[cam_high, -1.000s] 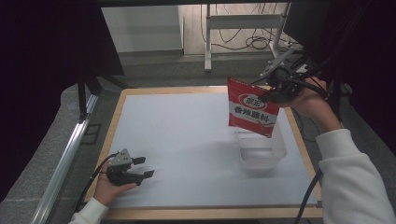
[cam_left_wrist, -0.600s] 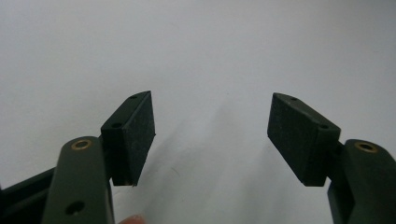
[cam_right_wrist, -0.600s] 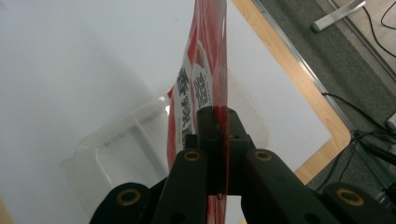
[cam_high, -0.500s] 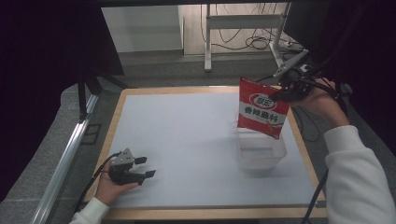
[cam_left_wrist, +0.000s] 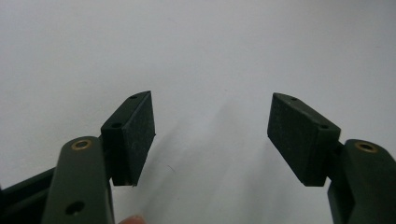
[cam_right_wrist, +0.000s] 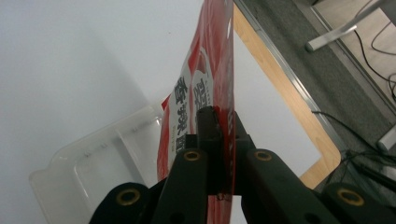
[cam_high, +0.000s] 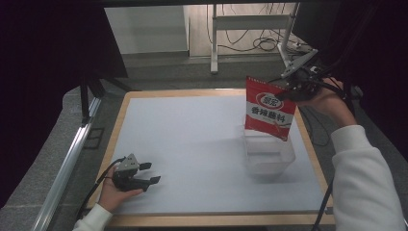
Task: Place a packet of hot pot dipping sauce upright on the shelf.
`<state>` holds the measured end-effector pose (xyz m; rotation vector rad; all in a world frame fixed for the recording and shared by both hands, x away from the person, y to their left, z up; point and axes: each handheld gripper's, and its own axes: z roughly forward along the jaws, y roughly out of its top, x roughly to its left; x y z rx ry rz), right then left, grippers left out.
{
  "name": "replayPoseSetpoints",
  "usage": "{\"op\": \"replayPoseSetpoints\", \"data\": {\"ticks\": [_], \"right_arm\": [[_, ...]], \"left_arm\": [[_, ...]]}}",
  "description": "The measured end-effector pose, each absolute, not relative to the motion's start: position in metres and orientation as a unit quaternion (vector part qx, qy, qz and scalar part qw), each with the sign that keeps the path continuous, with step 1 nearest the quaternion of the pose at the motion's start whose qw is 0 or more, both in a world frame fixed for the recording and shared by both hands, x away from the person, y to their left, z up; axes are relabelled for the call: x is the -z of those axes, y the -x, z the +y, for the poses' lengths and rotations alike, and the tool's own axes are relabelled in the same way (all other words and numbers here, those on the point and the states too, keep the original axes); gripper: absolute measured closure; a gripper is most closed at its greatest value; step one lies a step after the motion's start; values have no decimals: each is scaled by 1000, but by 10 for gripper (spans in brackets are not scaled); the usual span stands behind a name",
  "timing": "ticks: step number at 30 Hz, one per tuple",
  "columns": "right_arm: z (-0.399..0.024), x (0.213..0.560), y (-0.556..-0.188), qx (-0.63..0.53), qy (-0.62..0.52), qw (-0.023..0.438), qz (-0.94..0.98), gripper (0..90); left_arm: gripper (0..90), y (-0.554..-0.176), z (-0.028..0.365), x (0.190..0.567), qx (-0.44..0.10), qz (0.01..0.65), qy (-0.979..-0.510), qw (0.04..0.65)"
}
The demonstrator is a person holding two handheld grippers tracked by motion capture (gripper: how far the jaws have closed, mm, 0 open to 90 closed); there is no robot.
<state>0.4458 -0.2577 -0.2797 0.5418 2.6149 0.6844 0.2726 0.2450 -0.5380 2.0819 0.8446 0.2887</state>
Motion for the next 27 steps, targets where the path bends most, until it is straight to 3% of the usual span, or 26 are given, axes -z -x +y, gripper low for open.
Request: {"op": "replayPoseSetpoints", "data": {"ticks": [23,24,26,27], "right_arm": [[-271,328,-447,-257,-218,164,927,876],[-272,328,-446,-258,-221,167,926,842],[-271,328,-444,-259,-237,181,919,668],[-271,328,-444,-259,-237,181,919,668]], "left_arm": [[316,-271,245,536,-113,331,-832,430],[316,-270,245,535,-113,330,-832,430],[315,-270,245,535,-114,329,-832,433],[316,-270,245,535,-114,329,-832,433]]}}
